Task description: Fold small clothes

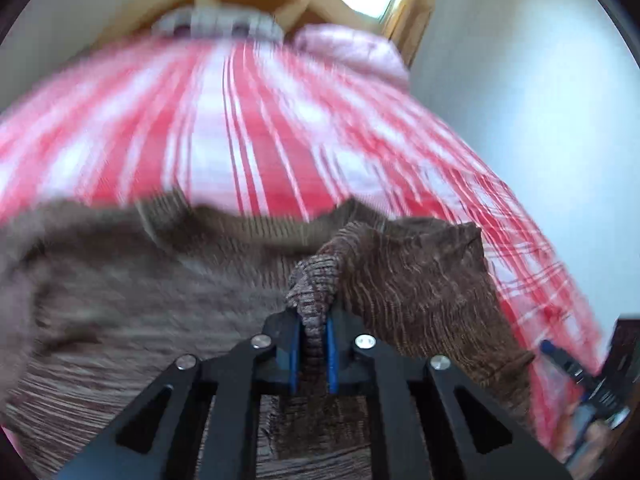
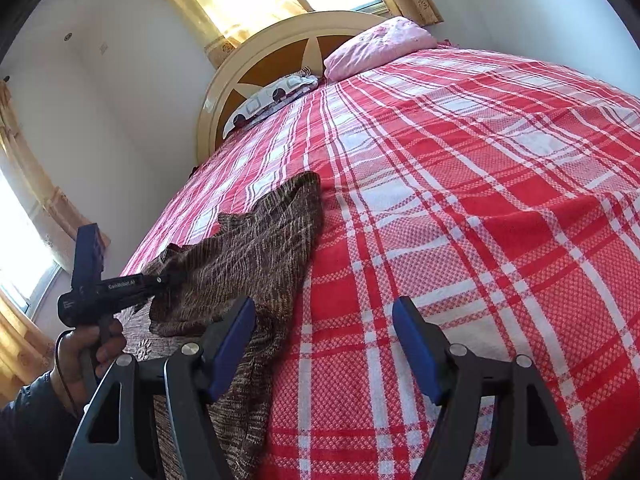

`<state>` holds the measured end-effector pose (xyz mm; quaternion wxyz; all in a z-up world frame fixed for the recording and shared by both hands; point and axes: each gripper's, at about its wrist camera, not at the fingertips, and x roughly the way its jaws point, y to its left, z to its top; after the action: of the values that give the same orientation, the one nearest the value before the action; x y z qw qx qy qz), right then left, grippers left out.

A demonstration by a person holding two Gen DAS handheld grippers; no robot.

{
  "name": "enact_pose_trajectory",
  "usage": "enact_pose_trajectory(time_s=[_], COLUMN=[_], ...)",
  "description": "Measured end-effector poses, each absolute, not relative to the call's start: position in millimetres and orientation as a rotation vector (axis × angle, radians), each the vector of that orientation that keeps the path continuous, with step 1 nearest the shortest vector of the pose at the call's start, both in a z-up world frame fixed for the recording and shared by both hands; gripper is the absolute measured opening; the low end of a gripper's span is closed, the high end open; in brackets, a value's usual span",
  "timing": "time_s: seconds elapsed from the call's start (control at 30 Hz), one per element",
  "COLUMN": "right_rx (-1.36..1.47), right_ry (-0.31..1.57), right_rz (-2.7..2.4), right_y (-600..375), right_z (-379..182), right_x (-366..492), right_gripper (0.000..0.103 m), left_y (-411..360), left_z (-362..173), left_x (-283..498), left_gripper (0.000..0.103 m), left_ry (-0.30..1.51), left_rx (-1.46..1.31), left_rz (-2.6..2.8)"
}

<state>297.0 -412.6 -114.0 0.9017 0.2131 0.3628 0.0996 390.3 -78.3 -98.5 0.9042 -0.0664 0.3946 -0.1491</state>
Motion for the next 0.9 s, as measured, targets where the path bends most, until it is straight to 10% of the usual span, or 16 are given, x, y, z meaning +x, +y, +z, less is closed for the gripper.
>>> enact_pose_trajectory(time_s=[0.2, 0.57, 0.9], right_rx=[0.427, 0.171, 0.192], right_ry=[0.763, 0.648, 0.968], right_rz=[0.215, 0.371, 0.471], right_y=[-409.3, -343.7, -316.6], right_z=[-115.3, -65.2, -116.3], right_x=[299.8, 305.6, 335.5], right_gripper=[0.072, 0.072, 0.073], left_y=[-80.5, -80.3, -78.2], left_z=[-117.9, -120.7, -124.3], left_x=[380.7, 366.9, 349.5], left_gripper=[0.054, 0.063, 0.073], left_ry=[0.883, 0.931, 0.929], left_rx=[0.014, 0.036, 0.061], left_rz=[-0.138, -0.142, -0.113])
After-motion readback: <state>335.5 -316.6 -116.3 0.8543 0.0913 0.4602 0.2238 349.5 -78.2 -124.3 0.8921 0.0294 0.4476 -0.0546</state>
